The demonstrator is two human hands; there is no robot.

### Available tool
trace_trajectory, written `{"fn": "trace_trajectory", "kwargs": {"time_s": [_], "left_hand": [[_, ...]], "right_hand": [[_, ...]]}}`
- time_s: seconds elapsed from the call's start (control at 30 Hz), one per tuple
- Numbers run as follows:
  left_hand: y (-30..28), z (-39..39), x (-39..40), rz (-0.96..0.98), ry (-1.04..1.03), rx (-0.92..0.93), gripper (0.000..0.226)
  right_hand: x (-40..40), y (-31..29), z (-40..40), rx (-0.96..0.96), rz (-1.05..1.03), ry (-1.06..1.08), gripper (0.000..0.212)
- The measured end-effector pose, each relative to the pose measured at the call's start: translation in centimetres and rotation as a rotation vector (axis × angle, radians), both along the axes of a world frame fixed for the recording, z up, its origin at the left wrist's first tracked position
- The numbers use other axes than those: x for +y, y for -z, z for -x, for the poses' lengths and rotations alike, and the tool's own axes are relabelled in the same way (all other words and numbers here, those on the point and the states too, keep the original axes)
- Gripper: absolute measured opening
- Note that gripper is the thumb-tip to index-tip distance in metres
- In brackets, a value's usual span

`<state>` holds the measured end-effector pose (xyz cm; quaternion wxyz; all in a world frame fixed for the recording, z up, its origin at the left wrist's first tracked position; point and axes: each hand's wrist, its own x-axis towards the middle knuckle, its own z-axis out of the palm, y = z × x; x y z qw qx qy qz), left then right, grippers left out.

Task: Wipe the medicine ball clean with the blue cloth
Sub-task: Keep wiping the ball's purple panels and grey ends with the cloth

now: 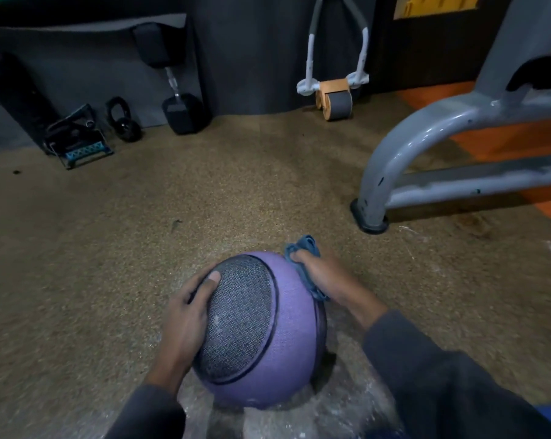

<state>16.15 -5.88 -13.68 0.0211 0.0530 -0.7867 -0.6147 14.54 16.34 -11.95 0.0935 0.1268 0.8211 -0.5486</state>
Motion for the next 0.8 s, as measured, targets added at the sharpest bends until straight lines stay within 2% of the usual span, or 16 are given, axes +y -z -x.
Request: {"fn": "trace_trajectory", "kwargs": {"time_s": [0.07,0.13,0.2,0.27,0.33,0.4,0.43,0.5,0.53,0.57,0.67,0.7,0.73,0.8], "left_hand": [[-0.4,-0.1,-0.3,0.199,-0.008,0.119,0.024],[-1.2,-0.8,0.3,0.51,0.166,0.324,0.042],[-1.1,-1.1,1.2,0.677,0.285,0.401,0.052],[-1.0,-0.6,1.5,0.656,0.25,0.364,0.049],[-1.0,0.3,1.3,0.629,0.223,0.327,0.049],[-1.0,1.3,1.0,0.596,0.208,0.292,0.049],[-1.0,1.7,0.9,0.569,0.204,0.28,0.048],[-0.9,1.8,0.9,0.532,0.206,0.278,0.045],[-0.8,1.7,0.9,0.535,0.203,0.283,0.044],[-0.8,1.5,0.9,0.555,0.193,0.297,0.044],[-0.7,0.4,1.3,0.63,0.146,0.345,0.046],[-0.7,0.2,1.5,0.637,0.133,0.348,0.047],[-0.7,0.1,1.7,0.638,0.127,0.343,0.047],[-0.6,0.0,1.9,0.633,0.112,0.33,0.047]], "right_hand": [[0.6,1.3,0.4,-0.13,0.103,0.052,0.025],[0.5,2.1,0.6,-0.147,0.14,0.093,0.024],[0.1,2.3,1.2,-0.113,0.137,0.147,0.021],[-0.7,1.8,0.8,-0.013,0.036,0.149,0.02],[-2.2,1.6,-1.1,0.228,-0.169,0.121,0.021],[-4.9,1.3,-4.9,0.484,-0.424,0.085,0.048],[-6.0,1.5,-6.8,0.581,-0.485,0.069,0.058],[-6.5,3.0,-9.0,0.748,-0.488,0.082,0.062],[-5.8,3.7,-8.9,0.743,-0.402,0.142,0.057],[-4.8,4.4,-8.0,0.656,-0.274,0.225,0.051],[-1.9,5.2,-3.6,0.167,0.204,0.43,0.039],[-1.5,4.7,-2.8,0.058,0.23,0.439,0.039],[-1.6,4.1,-2.6,0.057,0.162,0.43,0.037],[-3.2,3.7,-4.3,0.313,-0.199,0.329,0.036]]}}
